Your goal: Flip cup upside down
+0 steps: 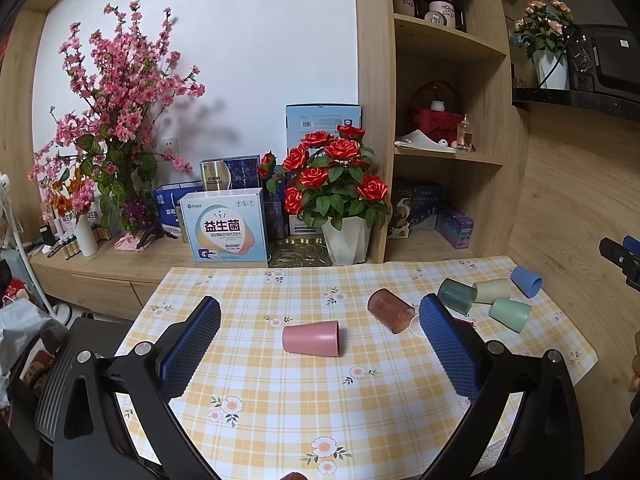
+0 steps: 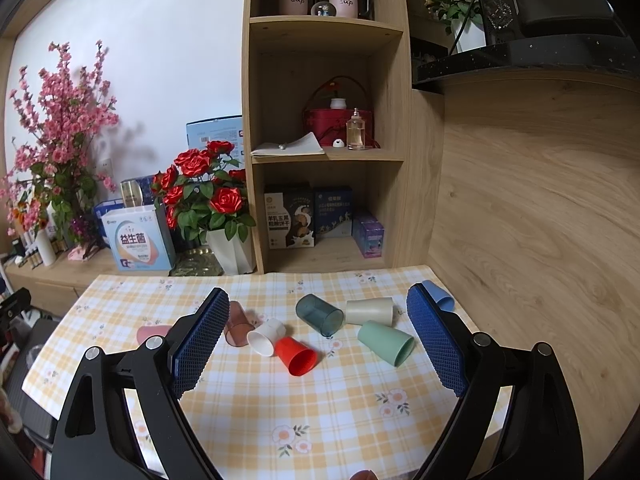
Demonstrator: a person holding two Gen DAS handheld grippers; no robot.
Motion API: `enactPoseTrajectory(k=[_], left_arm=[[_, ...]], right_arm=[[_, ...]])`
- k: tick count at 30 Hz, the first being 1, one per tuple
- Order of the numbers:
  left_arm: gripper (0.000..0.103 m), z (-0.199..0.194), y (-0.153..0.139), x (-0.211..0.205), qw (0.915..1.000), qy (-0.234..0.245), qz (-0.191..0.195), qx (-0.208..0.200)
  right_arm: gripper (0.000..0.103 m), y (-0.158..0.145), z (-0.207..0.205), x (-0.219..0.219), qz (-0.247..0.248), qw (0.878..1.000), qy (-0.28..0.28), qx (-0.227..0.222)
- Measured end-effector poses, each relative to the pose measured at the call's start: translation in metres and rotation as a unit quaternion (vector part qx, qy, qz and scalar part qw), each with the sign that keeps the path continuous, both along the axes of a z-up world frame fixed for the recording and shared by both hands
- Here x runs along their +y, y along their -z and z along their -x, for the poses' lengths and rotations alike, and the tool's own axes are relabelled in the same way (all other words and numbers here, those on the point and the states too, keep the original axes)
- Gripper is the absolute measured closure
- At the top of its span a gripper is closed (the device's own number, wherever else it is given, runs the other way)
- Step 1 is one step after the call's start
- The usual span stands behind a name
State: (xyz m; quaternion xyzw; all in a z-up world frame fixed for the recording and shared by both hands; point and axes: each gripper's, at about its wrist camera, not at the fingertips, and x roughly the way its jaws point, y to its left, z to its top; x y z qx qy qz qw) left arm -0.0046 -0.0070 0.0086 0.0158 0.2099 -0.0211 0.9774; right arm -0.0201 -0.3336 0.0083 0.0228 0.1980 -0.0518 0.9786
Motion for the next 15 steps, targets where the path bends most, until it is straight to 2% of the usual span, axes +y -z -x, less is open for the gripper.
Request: enactPoseTrajectory(k=[15], left_arm=[[0.006, -0.001, 0.0054, -0.0013, 1.0, 0.003, 0.006, 0.002]], right_arm=[[0.016, 0.0013, 0.0004, 0.0011, 0.001, 1.0, 0.001, 0.002]])
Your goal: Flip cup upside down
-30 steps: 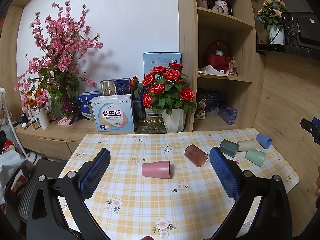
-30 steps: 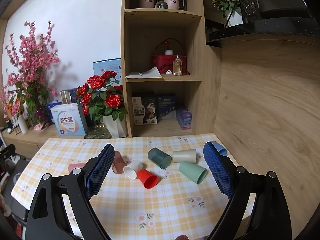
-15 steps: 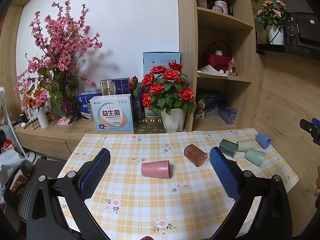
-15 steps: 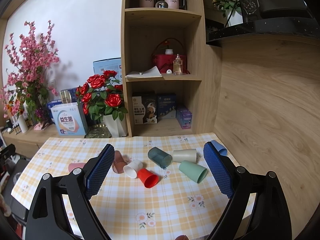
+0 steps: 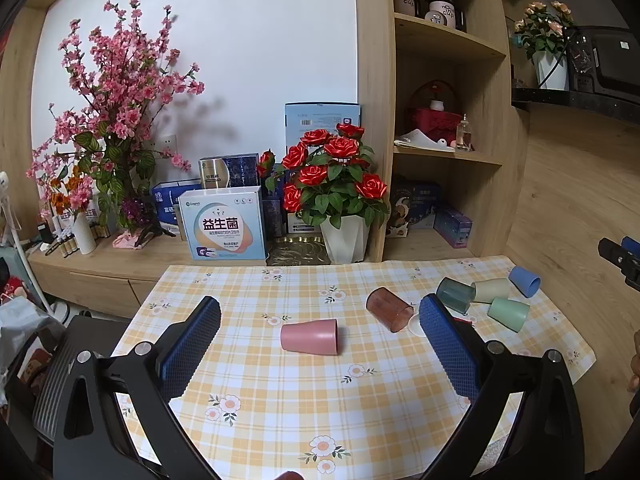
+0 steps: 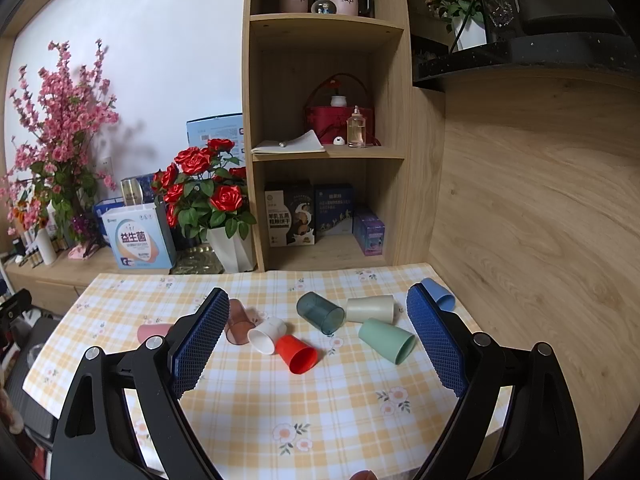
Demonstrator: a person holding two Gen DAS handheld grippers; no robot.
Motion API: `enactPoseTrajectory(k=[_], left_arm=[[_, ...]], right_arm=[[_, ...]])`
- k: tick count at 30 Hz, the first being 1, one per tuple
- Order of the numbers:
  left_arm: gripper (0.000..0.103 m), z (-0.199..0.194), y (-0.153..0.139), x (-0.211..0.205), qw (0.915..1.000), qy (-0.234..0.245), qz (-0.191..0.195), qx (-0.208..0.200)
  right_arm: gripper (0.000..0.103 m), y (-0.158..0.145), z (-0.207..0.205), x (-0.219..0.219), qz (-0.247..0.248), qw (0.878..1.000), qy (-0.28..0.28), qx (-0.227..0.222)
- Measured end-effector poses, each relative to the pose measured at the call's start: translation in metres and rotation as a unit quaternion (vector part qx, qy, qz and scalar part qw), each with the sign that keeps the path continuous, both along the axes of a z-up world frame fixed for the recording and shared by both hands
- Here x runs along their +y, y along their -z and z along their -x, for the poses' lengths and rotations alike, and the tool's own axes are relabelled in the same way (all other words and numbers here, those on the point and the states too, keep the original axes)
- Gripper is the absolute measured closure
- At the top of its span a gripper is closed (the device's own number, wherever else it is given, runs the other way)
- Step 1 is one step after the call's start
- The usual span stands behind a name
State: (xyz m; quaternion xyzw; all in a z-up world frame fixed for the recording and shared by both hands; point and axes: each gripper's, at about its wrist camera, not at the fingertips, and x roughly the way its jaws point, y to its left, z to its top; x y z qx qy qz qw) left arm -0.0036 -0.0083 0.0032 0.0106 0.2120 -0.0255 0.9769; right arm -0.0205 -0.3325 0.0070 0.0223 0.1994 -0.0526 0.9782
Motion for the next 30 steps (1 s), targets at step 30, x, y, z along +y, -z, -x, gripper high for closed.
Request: enactPoseTrajectory(k=[30], left_arm=[[0.011, -0.151, 0.172, 0.088, 0.9463, -0.117, 0.125, 0.274]], right_arm=[[0.013, 0.138, -0.119, -0.005, -0.022, 0.991, -0.022, 0.131]])
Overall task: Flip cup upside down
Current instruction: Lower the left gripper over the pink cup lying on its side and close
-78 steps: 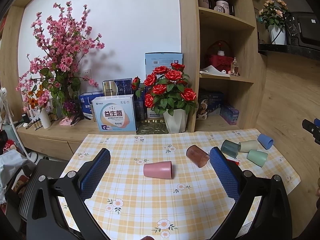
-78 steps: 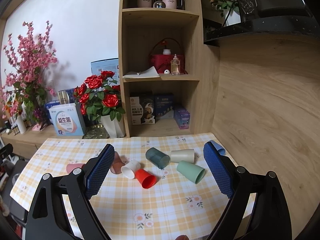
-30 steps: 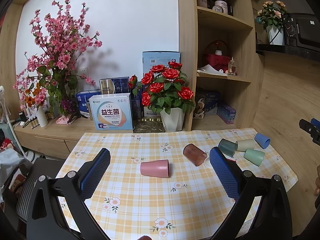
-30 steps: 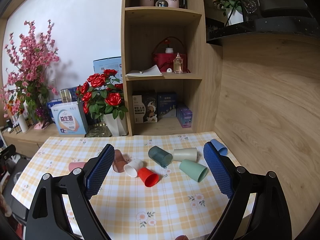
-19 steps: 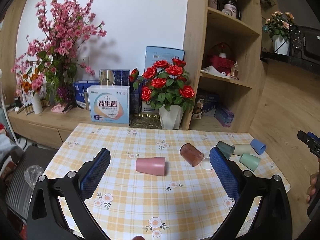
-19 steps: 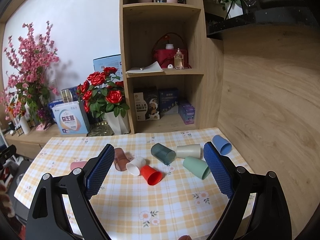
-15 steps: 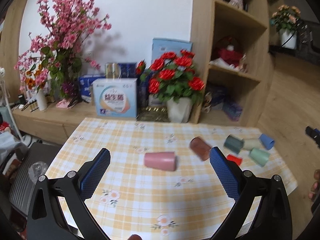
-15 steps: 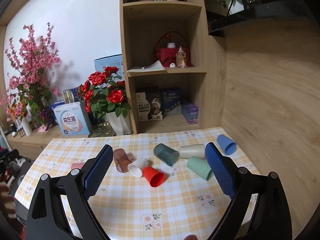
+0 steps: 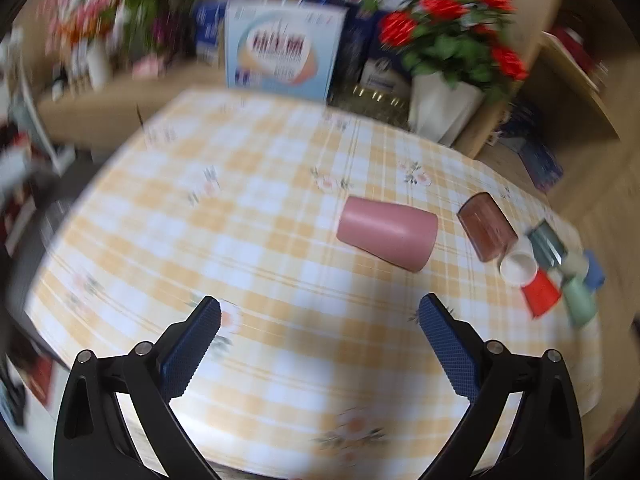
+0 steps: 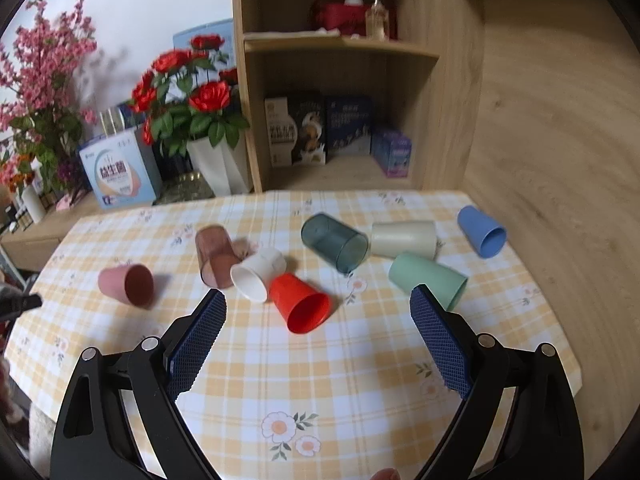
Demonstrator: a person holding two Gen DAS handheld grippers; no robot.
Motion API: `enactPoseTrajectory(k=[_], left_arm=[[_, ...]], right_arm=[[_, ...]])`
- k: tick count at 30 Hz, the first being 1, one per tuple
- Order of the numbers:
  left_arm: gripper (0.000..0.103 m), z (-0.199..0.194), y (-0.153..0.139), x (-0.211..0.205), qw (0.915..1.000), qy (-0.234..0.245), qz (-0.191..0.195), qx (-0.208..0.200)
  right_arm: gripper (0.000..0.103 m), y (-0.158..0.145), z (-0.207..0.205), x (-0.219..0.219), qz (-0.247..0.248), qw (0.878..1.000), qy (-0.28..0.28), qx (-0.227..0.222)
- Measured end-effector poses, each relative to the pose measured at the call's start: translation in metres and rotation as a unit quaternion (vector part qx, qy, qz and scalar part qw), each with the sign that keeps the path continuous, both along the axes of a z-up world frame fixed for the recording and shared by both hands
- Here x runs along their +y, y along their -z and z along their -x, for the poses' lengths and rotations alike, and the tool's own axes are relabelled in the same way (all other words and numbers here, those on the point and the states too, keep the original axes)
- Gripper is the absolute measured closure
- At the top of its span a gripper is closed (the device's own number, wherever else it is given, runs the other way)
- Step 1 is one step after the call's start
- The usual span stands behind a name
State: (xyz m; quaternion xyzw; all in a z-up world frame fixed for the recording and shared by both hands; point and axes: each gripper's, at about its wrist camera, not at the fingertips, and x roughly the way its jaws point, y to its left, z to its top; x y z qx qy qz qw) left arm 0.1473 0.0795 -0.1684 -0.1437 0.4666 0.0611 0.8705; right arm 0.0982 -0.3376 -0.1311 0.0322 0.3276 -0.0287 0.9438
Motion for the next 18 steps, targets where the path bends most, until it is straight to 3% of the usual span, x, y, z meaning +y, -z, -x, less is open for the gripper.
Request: enactPoseTrajectory(k=[1, 3, 8, 13, 18], left_arm=[[0.02, -0.014, 0.009, 0.001, 0.9992, -0.011, 0.032, 0.019], [0.026, -0.037, 0.021, 0.003, 0.9951, -0.028, 0.084, 0.044], [0.028, -0.082, 0.04, -0.007, 0.9747, -0.096, 0.188, 0.075], [0.028, -0.117, 0.062, -0.017, 0.954, -0.159, 0.233, 0.103], [0.027, -0.14, 0.081, -0.022, 0.948, -0.194, 0.226, 0.112]], right_arm=[[0.013, 0.005, -0.004, -0.002, -0.004, 1.0, 0.001, 0.005], [0.013, 0.012, -0.009, -0.006, -0.009, 1.0, 0.005, 0.013], [0.013, 0.028, -0.021, -0.016, -0.021, 0.999, 0.009, 0.032], [0.013, 0.04, -0.03, -0.028, -0.03, 0.998, 0.017, 0.044], [0.013, 0.052, -0.038, -0.042, -0.039, 0.997, 0.028, 0.058]])
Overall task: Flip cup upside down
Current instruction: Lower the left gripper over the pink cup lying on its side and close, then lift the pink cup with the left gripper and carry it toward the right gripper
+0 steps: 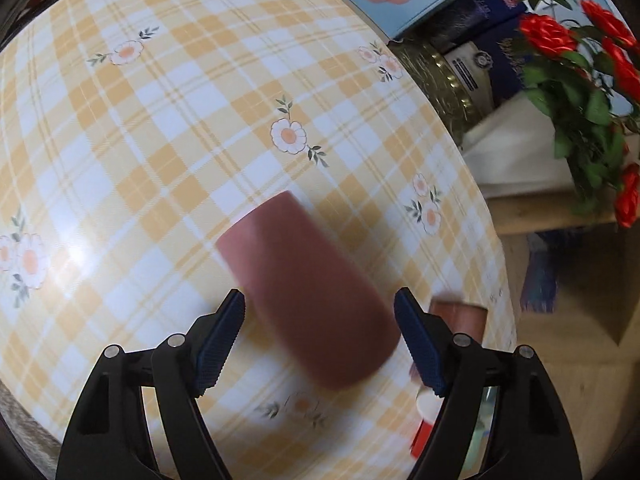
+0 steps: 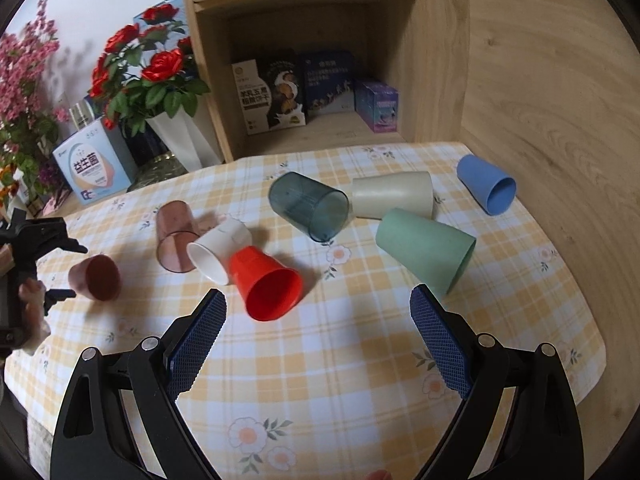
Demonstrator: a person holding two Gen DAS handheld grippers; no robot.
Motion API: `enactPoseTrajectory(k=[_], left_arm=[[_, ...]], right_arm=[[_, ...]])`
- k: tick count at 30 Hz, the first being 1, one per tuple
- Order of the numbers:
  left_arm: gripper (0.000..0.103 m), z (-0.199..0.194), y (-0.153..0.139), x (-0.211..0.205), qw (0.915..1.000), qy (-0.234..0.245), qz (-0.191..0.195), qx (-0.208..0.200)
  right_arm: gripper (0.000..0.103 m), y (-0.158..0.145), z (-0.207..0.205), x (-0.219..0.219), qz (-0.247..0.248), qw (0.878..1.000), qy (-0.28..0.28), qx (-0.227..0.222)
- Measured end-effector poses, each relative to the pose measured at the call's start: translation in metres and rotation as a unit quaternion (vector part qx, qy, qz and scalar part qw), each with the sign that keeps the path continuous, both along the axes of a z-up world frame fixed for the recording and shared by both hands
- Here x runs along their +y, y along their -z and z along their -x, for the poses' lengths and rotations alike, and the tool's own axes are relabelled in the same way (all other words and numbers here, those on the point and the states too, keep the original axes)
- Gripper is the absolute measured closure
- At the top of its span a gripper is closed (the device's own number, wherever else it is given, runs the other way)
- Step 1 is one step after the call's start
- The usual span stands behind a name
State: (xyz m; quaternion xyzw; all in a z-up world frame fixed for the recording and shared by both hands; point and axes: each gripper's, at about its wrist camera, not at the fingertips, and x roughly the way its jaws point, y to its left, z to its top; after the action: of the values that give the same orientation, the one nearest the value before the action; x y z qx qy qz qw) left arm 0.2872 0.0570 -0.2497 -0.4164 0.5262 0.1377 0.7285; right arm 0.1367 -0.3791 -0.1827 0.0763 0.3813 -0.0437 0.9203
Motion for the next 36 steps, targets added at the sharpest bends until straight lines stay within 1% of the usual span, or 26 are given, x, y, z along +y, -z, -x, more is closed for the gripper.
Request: enactPoseTrajectory(k=[2, 4, 6, 8, 11, 12, 13, 14, 15, 17, 21, 24, 25, 27, 30, 33, 36], left_arm=[[0.027, -0.007, 0.004, -0.002, 0.9998, -0.002, -0.02, 0.002], [0.026, -0.014, 0.009, -0.004, 0.9995, 0.001, -0.03, 0.005], [0.026, -0.019, 0.013, -0.005, 0.9995, 0.006, -0.031, 0.003], [0.026, -0.023, 0.016, -0.009, 0.999, 0.019, -0.04, 0.011], [0.027, -0.029, 0.026, -0.018, 0.9979, 0.052, -0.029, 0.027], [0.03, -0.028, 0.028, -0.021, 0.9971, 0.064, -0.03, 0.027], [0.035, -0.026, 0.026, -0.024, 0.9963, 0.076, -0.035, 0.02], [0.035, -0.024, 0.025, -0.026, 0.995, 0.091, -0.036, 0.018], [0.035, -0.02, 0.026, -0.026, 0.9942, 0.102, -0.029, 0.017], [0.035, -0.008, 0.025, -0.026, 0.9936, 0.11, -0.023, 0.013], [0.035, 0.017, 0.021, -0.032, 0.9886, 0.146, -0.031, 0.018], [0.035, 0.04, 0.013, -0.044, 0.983, 0.178, -0.04, 0.021], [0.035, 0.051, 0.009, -0.054, 0.979, 0.198, -0.046, 0.017], [0.035, 0.066, 0.007, -0.073, 0.9726, 0.228, -0.046, 0.017], [0.035, 0.081, 0.004, -0.104, 0.9634, 0.266, -0.033, 0.013], [0.035, 0.091, 0.005, -0.145, 0.9498, 0.313, -0.005, 0.01], [0.035, 0.094, 0.007, -0.178, 0.9382, 0.346, 0.005, 0.01]], right_arm=[[0.013, 0.005, -0.003, -0.006, -0.003, 1.0, 0.005, 0.004], [0.013, 0.008, -0.006, -0.01, -0.005, 1.0, 0.009, 0.008], [0.013, 0.011, -0.008, -0.012, -0.006, 1.0, 0.013, 0.011], [0.013, 0.014, -0.01, -0.015, -0.008, 1.0, 0.016, 0.014], [0.013, 0.016, -0.013, -0.014, -0.009, 1.0, 0.017, 0.018], [0.013, 0.016, -0.014, -0.014, -0.009, 1.0, 0.017, 0.019], [0.013, 0.017, -0.014, -0.014, -0.01, 1.0, 0.017, 0.019], [0.013, 0.016, -0.013, -0.014, -0.011, 1.0, 0.017, 0.018], [0.013, 0.016, -0.013, -0.014, -0.011, 1.0, 0.016, 0.018], [0.013, 0.015, -0.012, -0.014, -0.011, 1.0, 0.017, 0.017], [0.013, 0.011, -0.009, -0.015, -0.016, 1.0, 0.018, 0.012], [0.013, 0.008, -0.006, -0.017, -0.018, 1.0, 0.022, 0.008], [0.013, 0.008, -0.005, -0.019, -0.02, 0.999, 0.025, 0.006], [0.013, 0.007, -0.002, -0.021, -0.025, 0.999, 0.03, 0.005], [0.013, 0.005, 0.002, -0.025, -0.031, 0.999, 0.034, 0.003], [0.013, 0.001, 0.01, -0.029, -0.032, 0.999, 0.037, -0.003], [0.013, -0.003, 0.016, -0.035, -0.031, 0.999, 0.044, -0.009]])
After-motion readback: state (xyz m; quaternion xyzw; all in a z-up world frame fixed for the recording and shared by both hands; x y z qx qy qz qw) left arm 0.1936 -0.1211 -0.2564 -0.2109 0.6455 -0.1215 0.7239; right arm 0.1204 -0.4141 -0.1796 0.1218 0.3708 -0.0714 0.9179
